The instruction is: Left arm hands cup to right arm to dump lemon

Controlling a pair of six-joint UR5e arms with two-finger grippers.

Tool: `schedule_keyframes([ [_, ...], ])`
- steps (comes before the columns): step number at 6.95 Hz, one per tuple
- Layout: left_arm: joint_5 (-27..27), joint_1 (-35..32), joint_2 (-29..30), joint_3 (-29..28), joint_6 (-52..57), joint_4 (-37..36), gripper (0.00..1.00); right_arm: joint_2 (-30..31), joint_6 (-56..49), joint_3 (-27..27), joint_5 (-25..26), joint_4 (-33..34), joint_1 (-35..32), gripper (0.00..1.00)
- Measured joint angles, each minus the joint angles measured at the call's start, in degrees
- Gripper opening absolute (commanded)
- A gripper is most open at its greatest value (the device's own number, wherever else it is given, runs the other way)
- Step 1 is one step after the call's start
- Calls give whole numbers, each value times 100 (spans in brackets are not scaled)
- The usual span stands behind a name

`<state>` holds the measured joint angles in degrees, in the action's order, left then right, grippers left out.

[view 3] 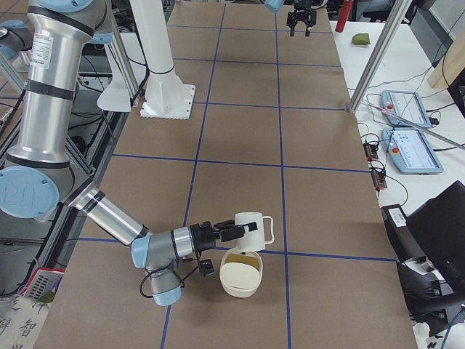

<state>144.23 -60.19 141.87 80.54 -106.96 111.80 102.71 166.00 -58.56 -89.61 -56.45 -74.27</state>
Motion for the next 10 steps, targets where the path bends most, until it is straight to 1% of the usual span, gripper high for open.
schedule_keyframes([
  [3, 0, -10, 21, -2, 0, -2, 100, 6, 679, 45, -66, -233, 5, 16],
  [6, 0, -14, 32, 2, 0, -16, 100, -9, 824, 86, -85, -395, 9, 16],
  [8, 0, -8, 34, 5, 0, -17, 100, -26, 591, 80, -107, -390, 15, 16],
  [10, 0, 10, 34, 5, 0, -17, 100, -52, -305, 57, -132, -380, 21, 16],
])
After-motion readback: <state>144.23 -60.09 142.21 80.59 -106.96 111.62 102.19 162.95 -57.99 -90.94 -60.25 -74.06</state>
